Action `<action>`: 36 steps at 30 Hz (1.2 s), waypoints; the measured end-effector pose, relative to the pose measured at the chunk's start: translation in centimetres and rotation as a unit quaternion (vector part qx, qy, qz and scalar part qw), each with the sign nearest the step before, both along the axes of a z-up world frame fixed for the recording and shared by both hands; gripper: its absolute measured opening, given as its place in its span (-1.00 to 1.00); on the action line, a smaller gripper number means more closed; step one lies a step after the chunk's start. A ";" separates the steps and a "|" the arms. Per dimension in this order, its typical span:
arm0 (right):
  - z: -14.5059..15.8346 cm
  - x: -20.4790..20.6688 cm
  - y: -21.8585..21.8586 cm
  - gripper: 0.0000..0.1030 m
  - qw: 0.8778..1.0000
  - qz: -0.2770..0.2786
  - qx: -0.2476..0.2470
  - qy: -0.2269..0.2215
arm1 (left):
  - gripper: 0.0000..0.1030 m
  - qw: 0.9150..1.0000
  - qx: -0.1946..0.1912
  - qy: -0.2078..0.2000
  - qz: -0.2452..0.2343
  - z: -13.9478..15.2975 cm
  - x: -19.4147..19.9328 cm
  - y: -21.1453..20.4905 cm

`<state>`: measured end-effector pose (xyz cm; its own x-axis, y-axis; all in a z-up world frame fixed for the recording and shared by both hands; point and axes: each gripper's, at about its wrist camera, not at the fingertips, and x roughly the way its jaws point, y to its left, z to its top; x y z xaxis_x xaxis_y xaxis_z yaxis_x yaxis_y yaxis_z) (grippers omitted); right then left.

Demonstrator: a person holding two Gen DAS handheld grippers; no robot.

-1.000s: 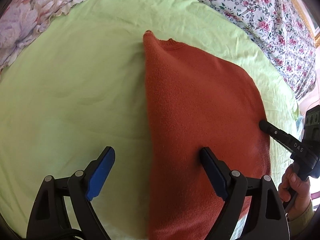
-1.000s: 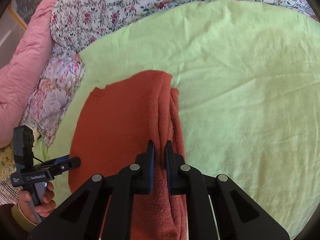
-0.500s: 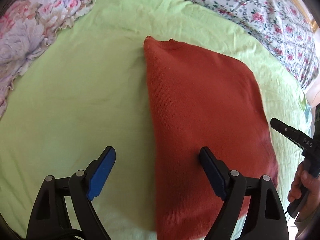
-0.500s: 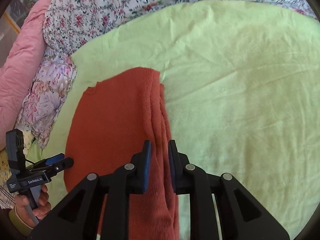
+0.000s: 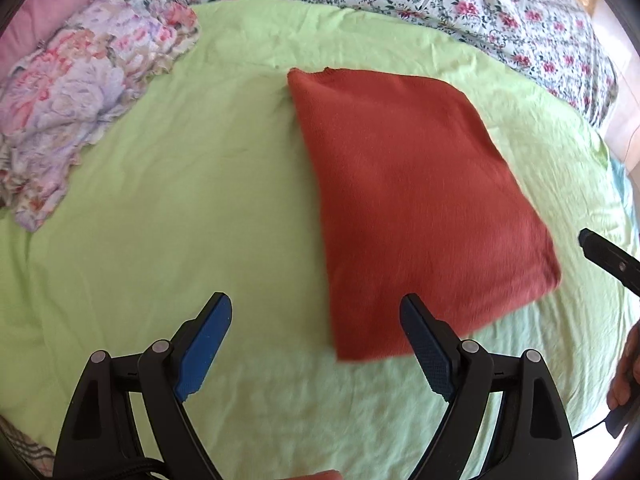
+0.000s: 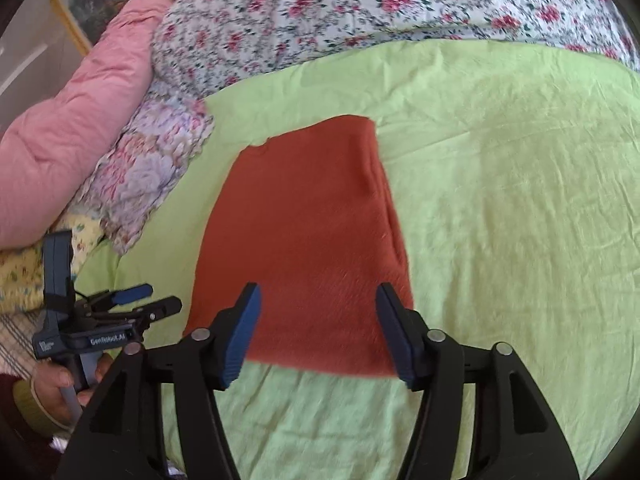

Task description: Fold small clothes

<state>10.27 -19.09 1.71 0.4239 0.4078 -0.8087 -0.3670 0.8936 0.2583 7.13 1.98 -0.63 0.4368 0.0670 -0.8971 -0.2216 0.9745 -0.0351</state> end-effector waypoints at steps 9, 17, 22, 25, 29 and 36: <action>-1.3 -5.8 0.9 0.56 0.998 0.013 -0.061 -0.030 | 0.70 0.999 0.042 -0.026 -0.007 0.6 -4.5 -1.2; -2.2 -8.0 1.2 0.58 0.996 0.014 -0.079 -0.036 | 0.70 0.998 0.052 -0.030 -0.023 0.8 -5.6 -1.9; -1.8 -8.4 1.7 0.64 0.996 0.013 -0.078 -0.040 | 0.71 0.998 0.054 -0.039 -0.018 1.3 -5.7 -1.8; -1.8 -8.7 2.0 0.65 0.996 0.012 -0.079 -0.041 | 0.72 0.997 0.056 -0.046 -0.019 1.6 -5.9 -1.8; -1.7 -8.8 2.0 0.65 0.996 0.010 -0.076 -0.042 | 0.73 0.997 0.053 -0.049 -0.018 1.8 -6.2 -1.8; -1.7 -8.4 2.2 0.66 0.996 0.012 -0.076 -0.046 | 0.75 0.997 0.052 -0.050 -0.021 1.8 -6.2 -2.1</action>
<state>1.89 -16.90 0.05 0.4905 0.2948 -0.8201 -0.4044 0.9106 0.0855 0.96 -0.13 1.20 0.5285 0.1379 -0.8377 -0.1809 0.9823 0.0476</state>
